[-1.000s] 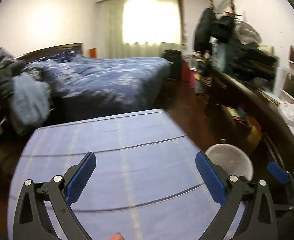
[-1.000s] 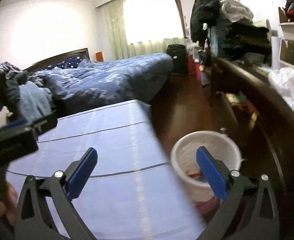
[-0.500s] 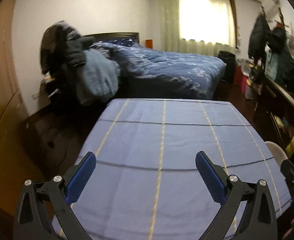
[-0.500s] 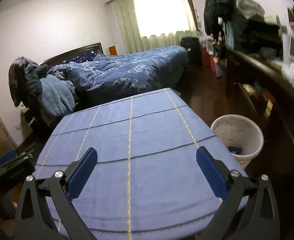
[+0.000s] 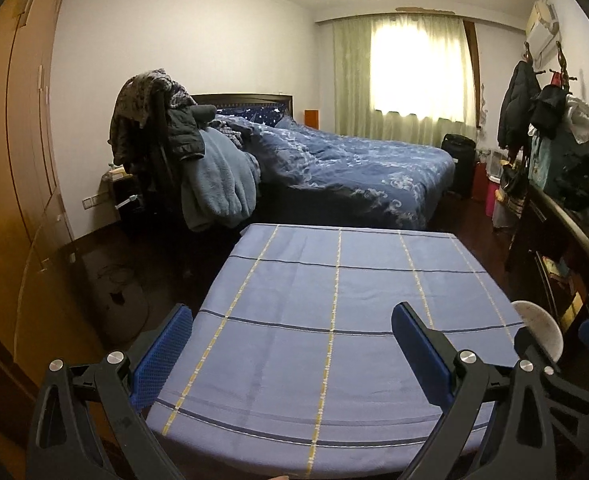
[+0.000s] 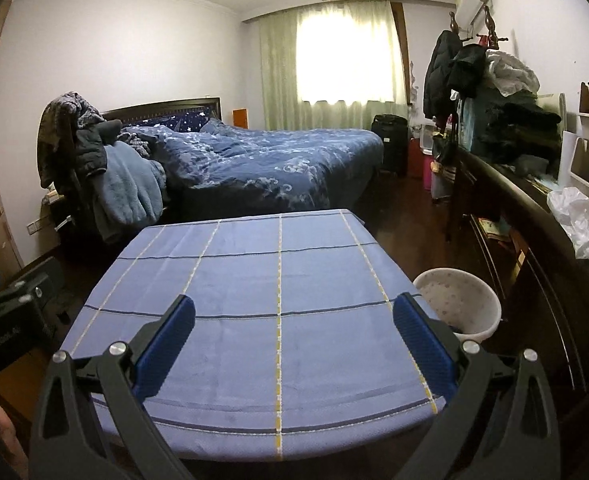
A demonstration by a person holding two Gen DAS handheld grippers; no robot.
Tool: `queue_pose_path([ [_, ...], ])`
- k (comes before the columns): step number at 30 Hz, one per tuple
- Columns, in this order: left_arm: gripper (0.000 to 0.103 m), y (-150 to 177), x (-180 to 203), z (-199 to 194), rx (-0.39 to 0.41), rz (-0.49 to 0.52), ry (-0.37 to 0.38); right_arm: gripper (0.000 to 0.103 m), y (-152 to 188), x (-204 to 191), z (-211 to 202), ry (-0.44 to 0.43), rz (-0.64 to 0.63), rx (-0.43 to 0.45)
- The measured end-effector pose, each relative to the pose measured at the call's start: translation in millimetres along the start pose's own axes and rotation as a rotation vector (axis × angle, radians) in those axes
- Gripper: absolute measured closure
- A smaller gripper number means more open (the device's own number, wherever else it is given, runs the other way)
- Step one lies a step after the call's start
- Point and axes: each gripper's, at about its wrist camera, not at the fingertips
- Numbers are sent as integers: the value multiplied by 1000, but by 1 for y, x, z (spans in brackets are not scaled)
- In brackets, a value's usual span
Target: Collect trash
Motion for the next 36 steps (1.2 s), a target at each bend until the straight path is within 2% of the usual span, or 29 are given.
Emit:
queue_pose_path([
  [7,4,-2,5,-7,-4,-4,19,3,-5,8,-11,-8,15,16],
  [12,4,-6,0,-19,24,-16,15,3,-13,10,-24,-8,18,48],
  [36,4,-8,-11,-61,119,-57,34,3,-20,2,-64,-46,-39,79],
])
Point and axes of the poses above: each gripper's, at about its wrist camera, not at the fingertips, and z roughly the way its jaws point, x to its right, y to its underside, and after that the axes turned 15 degrees about -x, right-handed
